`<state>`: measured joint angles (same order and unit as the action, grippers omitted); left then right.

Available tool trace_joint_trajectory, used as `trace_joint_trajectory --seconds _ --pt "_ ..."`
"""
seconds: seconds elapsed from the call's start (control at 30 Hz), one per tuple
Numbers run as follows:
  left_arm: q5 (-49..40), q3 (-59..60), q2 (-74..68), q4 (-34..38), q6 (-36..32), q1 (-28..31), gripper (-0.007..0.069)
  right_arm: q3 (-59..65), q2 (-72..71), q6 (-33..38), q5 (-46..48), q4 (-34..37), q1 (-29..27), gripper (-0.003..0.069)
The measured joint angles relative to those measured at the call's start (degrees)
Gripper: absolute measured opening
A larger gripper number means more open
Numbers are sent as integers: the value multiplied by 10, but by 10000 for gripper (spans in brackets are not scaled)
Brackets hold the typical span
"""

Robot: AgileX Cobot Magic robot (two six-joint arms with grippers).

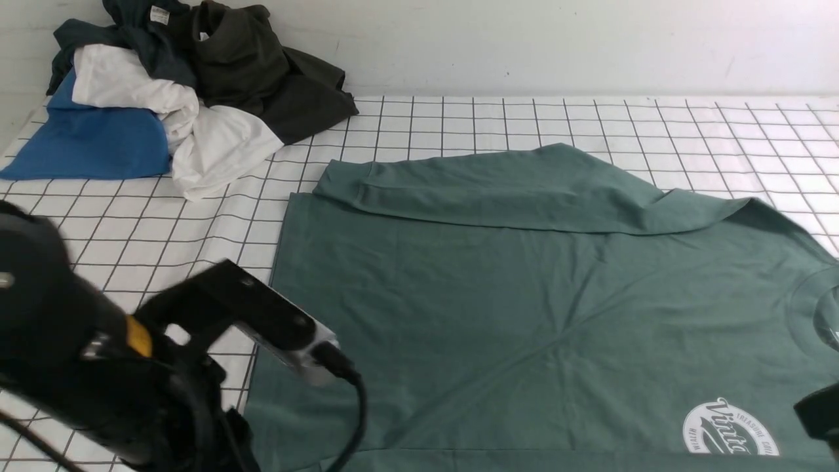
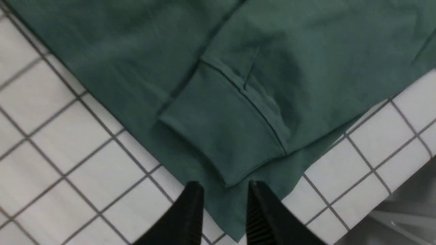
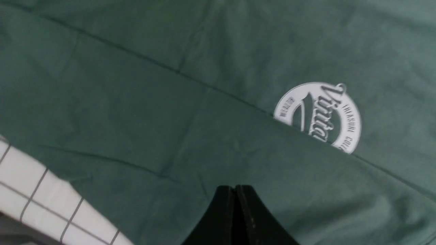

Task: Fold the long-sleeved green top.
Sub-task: Use the left arm to clamp the cuff closest to it

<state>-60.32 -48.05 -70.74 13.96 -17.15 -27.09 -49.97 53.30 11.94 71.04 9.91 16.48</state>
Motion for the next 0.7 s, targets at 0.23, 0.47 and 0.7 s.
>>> trace_joint_trajectory --seconds 0.23,0.47,0.7 --pt "82 -5 -171 -15 44 -17 465 0 5 2 5 -1 36 -14" --pt "121 -5 -252 -16 49 -17 486 0 5 2 5 -3 38 -14" --pt "124 -10 -263 -21 51 -17 430 0 5 2 5 -3 38 -14"
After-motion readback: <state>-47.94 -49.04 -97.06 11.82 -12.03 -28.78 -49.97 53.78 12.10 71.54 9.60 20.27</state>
